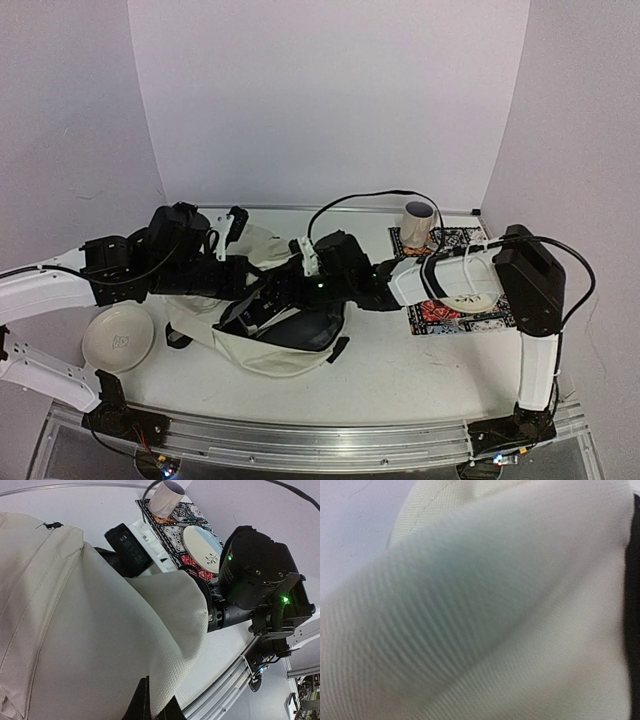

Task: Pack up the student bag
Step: Place the book in the largest pocket of the bag.

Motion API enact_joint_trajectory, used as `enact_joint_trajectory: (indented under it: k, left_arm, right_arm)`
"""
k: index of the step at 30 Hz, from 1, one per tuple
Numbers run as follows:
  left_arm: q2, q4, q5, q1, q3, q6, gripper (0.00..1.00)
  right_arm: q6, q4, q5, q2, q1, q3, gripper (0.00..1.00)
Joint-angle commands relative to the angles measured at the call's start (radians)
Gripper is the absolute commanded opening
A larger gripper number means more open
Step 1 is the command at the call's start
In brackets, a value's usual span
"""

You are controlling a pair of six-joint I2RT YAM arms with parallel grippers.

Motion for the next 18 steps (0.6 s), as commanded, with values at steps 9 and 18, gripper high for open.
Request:
enact_joint_trajectory:
  k: [9, 18]
  left_arm:
    - [-0.039, 0.136, 0.070, -0.011, -0.027, -0.021, 0.00]
    - [-0.032, 0.140, 0.071, -0.011, -0.041, -0.004, 0.00]
  right_arm:
    - [-0.206, -0.231, 0.261, 0.020, 0.045, 0.158, 0.86]
    - [-0.354, -0.329, 0.349, -0.090, 0.045, 0.089, 0.98]
